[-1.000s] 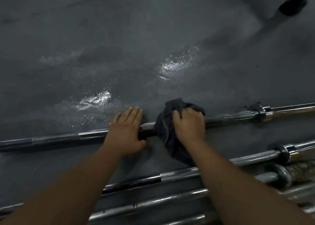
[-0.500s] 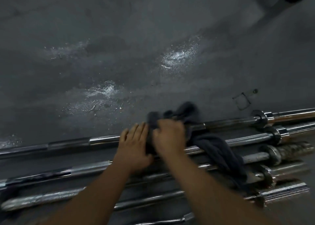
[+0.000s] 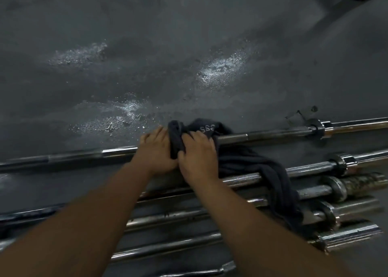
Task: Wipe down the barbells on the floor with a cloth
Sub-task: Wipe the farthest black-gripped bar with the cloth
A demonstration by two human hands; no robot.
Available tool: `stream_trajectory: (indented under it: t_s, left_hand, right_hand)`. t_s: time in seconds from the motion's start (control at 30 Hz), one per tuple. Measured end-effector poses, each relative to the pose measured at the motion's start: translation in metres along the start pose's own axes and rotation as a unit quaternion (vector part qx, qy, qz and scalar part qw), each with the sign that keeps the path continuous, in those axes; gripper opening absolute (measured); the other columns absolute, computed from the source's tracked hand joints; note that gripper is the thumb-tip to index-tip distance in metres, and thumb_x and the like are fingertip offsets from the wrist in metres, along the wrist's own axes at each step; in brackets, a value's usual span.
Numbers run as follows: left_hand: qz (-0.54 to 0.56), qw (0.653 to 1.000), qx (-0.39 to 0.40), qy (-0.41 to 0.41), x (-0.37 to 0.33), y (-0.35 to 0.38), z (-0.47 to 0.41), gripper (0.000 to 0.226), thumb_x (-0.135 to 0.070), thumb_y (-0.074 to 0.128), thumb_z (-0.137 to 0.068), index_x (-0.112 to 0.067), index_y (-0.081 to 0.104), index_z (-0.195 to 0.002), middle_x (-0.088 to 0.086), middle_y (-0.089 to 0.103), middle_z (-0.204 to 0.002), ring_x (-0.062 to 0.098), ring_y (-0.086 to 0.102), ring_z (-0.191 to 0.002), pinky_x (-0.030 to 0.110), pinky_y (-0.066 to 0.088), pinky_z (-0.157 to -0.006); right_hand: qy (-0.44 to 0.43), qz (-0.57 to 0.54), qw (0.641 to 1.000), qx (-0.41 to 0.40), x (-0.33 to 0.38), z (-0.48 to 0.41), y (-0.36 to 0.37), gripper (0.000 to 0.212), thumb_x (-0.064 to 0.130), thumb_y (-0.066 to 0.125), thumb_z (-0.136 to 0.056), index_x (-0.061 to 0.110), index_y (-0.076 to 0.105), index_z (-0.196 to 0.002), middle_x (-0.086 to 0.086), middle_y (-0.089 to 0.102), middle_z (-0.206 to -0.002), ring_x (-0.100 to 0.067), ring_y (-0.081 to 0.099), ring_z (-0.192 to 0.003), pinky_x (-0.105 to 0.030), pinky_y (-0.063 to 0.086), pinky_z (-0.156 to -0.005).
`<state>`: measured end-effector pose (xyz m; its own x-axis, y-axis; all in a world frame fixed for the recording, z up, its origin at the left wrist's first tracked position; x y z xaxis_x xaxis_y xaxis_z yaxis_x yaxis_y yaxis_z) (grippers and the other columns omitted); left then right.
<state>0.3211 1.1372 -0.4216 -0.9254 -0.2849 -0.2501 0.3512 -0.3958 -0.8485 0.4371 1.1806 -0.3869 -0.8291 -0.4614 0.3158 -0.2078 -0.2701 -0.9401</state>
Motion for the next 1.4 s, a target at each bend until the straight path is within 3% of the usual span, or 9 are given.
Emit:
stream_trajectory:
  t_s: [0.13,0.3,0.5,0.7,0.77,0.93,1.13,1.33,1.4]
  left_hand:
    - [-0.043,0.997,-0.06,0.019,0.005,-0.008,0.009,0.107,-0.063,0.029,-0.065,-0.01,0.016,-0.157,0.01,0.018,-0.163,0.023,0.016,-0.15,0.041,0.007,-0.121]
    - [-0.019,0.998,-0.062,-0.023,0.006,-0.005,-0.004,0.098,-0.064,0.03,-0.067,-0.022,0.019,-0.156,0.001,0.016,-0.163,0.02,0.009,-0.15,0.042,0.005,-0.117]
    - [-0.007,0.999,-0.039,-0.037,0.02,-0.035,-0.054,0.101,-0.066,0.043,-0.072,-0.021,0.012,-0.157,0.0,0.015,-0.164,0.02,0.012,-0.15,0.044,0.012,-0.116]
    - [-0.047,0.986,-0.16,0.0,0.004,-0.02,-0.051,0.086,-0.053,0.047,-0.064,-0.019,0.038,-0.142,0.007,0.045,-0.138,0.031,0.039,-0.127,0.046,0.015,-0.111]
    - [-0.036,0.986,-0.161,-0.014,0.006,-0.02,-0.059,0.077,-0.049,0.052,-0.063,-0.022,0.042,-0.135,0.005,0.048,-0.13,0.031,0.041,-0.121,0.045,0.016,-0.107]
    - [-0.015,0.994,-0.103,-0.016,0.019,-0.058,-0.094,0.077,-0.051,0.047,-0.062,-0.025,0.044,-0.134,0.004,0.048,-0.131,0.028,0.04,-0.124,0.042,0.024,-0.101]
    - [-0.04,0.996,-0.077,-0.021,0.018,-0.076,-0.115,0.08,-0.045,0.065,-0.079,-0.023,0.032,-0.149,0.006,0.041,-0.148,0.027,0.037,-0.136,0.042,0.024,-0.108]
    - [-0.017,0.999,-0.051,0.004,0.001,-0.063,-0.063,0.084,-0.056,0.047,-0.067,-0.019,0.04,-0.142,0.007,0.051,-0.141,0.029,0.045,-0.13,0.041,0.03,-0.11]
    - [0.001,0.998,-0.065,0.018,0.0,-0.064,-0.045,0.07,-0.05,0.05,-0.071,-0.019,0.049,-0.134,0.006,0.056,-0.133,0.03,0.051,-0.121,0.039,0.039,-0.102]
  right_hand:
    - [-0.044,0.07,0.996,0.017,-0.057,-0.023,-0.023,0.032,0.035,0.058,-0.078,0.024,0.061,-0.108,0.0,0.065,-0.113,-0.024,0.059,-0.111,-0.046,0.034,-0.103]
    - [0.11,-0.012,0.99,-0.086,-0.05,-0.036,-0.014,0.026,0.039,0.05,-0.075,0.021,0.064,-0.088,-0.002,0.067,-0.096,-0.026,0.058,-0.1,-0.046,0.039,-0.097]
    - [-0.064,0.074,0.995,-0.014,-0.047,-0.073,-0.018,0.031,0.042,0.048,-0.074,0.025,0.061,-0.097,0.002,0.066,-0.103,-0.024,0.061,-0.101,-0.045,0.034,-0.096]
    - [0.179,0.066,0.97,-0.152,-0.155,-0.082,-0.053,0.027,0.028,0.051,-0.069,0.009,0.061,-0.088,-0.015,0.064,-0.098,-0.036,0.058,-0.099,-0.048,0.043,-0.088]
    - [0.148,0.031,0.975,-0.162,-0.108,-0.093,-0.035,0.027,0.026,0.052,-0.066,0.01,0.062,-0.085,-0.013,0.065,-0.095,-0.036,0.059,-0.097,-0.046,0.045,-0.082]
    - [-0.052,0.071,0.994,-0.071,-0.065,-0.104,-0.023,0.045,0.028,0.056,-0.071,0.02,0.062,-0.115,-0.004,0.06,-0.128,-0.025,0.05,-0.128,-0.051,0.031,-0.107]
    - [0.096,0.105,0.987,-0.077,-0.129,-0.123,-0.052,0.04,0.015,0.059,-0.079,0.015,0.06,-0.119,-0.007,0.055,-0.136,-0.029,0.041,-0.136,-0.048,0.03,-0.107]
    - [-0.083,0.101,0.991,-0.023,-0.068,-0.086,-0.044,0.037,0.013,0.061,-0.067,0.016,0.065,-0.104,-0.007,0.065,-0.109,-0.032,0.059,-0.11,-0.045,0.041,-0.094]
    - [-0.027,0.131,0.991,-0.003,-0.103,-0.079,-0.059,0.038,0.012,0.062,-0.07,0.017,0.066,-0.107,-0.009,0.068,-0.11,-0.032,0.062,-0.106,-0.043,0.043,-0.092]
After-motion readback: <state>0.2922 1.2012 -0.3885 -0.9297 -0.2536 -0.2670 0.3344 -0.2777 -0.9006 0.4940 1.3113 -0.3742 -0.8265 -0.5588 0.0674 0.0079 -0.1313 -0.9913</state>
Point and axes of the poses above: each hand's wrist, its own z-axis away from the middle knuckle, its own y-axis out of the palm, x = y × z, the point moved 6 cm from there along -z, towards the middle knuckle
